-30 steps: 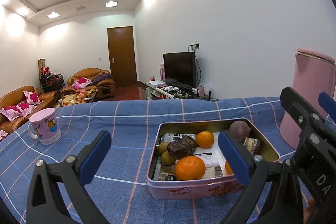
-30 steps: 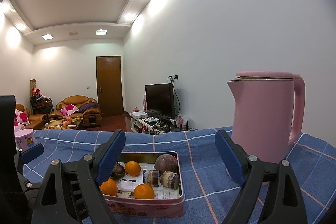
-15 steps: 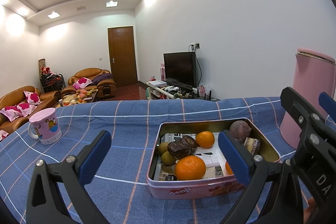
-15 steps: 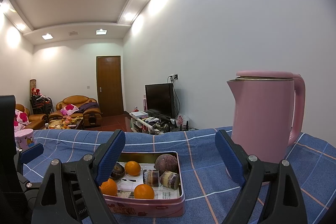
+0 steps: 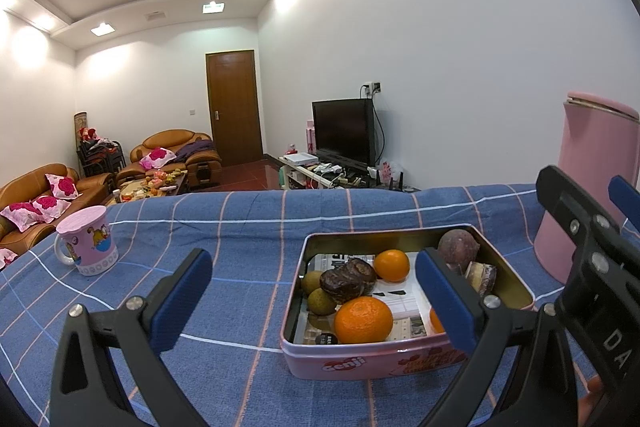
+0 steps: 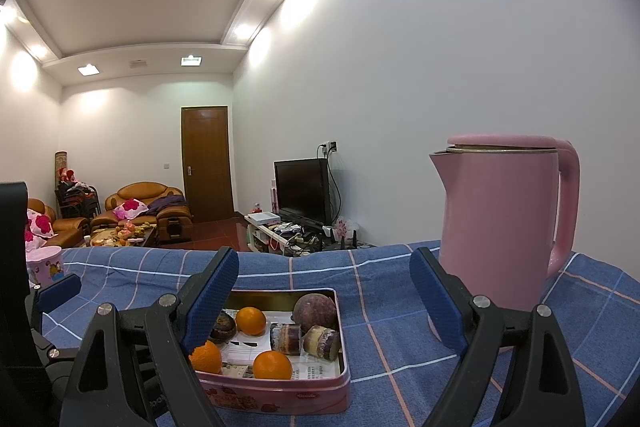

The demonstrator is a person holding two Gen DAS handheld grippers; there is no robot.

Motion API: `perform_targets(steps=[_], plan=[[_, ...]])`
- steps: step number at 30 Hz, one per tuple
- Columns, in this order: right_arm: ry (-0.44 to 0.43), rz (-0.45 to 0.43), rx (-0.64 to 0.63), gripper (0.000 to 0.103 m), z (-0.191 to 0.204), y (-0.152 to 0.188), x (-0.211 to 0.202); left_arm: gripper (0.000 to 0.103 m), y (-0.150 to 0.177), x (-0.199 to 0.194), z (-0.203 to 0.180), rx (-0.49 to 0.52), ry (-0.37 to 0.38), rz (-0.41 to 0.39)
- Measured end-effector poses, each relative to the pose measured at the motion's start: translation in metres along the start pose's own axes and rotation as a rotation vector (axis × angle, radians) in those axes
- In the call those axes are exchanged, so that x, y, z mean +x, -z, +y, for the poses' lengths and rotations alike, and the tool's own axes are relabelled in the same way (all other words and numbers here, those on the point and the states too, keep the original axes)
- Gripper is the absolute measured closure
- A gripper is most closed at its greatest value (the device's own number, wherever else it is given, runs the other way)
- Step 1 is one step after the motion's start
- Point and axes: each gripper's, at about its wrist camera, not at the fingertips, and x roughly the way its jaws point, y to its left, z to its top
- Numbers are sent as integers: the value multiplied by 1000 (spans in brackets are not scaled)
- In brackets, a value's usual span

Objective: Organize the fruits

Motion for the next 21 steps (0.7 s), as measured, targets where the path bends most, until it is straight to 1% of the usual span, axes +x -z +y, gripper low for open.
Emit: perform_targets(steps=[8,10,21], plan=[[2,-1,1,14,0,0,0,0,0,2,2,-11,-9,10],[2,0,0,14,-1,0,0,0,0,4,3,-13,0,20],[4,1,1,14,-1,1,0,0,0,7,2,-17,-27,33]])
